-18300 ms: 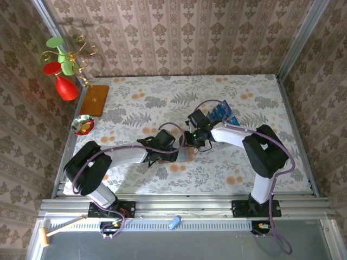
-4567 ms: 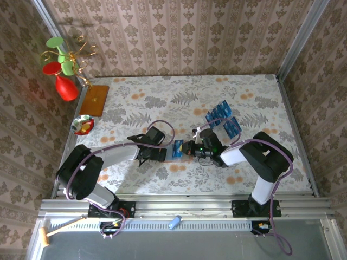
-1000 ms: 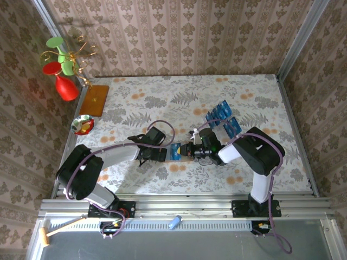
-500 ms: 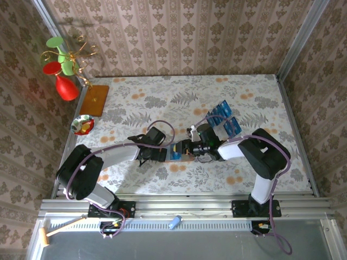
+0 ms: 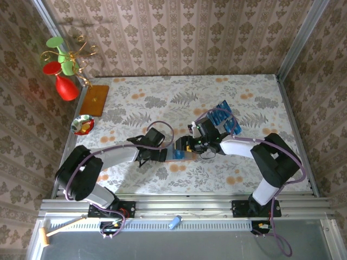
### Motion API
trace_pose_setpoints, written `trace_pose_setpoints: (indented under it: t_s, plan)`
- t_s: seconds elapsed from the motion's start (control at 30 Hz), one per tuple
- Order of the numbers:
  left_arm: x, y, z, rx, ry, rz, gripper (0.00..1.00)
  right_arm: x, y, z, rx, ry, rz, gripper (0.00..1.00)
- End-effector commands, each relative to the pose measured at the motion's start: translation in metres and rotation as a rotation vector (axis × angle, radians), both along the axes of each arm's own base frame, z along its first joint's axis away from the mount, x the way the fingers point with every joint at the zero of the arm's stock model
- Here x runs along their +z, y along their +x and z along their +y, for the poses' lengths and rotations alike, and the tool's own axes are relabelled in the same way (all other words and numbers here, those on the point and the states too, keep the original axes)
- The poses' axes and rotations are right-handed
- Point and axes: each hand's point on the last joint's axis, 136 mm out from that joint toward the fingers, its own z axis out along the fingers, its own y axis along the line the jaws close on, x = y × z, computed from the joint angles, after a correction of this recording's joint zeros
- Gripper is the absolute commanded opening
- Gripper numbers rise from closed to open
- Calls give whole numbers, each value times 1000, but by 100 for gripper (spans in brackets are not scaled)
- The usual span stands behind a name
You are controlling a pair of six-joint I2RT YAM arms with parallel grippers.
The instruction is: Put the credit cards into the card holder
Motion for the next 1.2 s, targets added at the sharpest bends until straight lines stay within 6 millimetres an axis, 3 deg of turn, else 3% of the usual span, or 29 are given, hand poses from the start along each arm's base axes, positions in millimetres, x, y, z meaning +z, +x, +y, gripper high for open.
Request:
trace_pose_setpoints:
  t_s: [0.0, 0.13, 0.33, 0.43, 0.73, 1.17]
  plan:
    - [11, 2, -1, 21, -50, -21, 100, 12, 3, -13, -30, -73, -21, 75]
    - [22, 8, 3, 43, -81, -43, 100, 8, 8, -29, -81, -198, -8, 65]
    - [28, 13, 17, 89, -75, -38, 100, -9, 10, -49, -120, -404, 29, 26]
    - [24, 13, 24, 101, -42, -22, 100, -15, 10, -50, -112, -475, 32, 17]
    - [9, 10, 34, 114, 43, 28, 100, -33, 9, -35, -46, -581, 37, 11]
    - [1, 17, 25, 90, 39, 44, 100, -46, 10, -18, -19, -574, 58, 11]
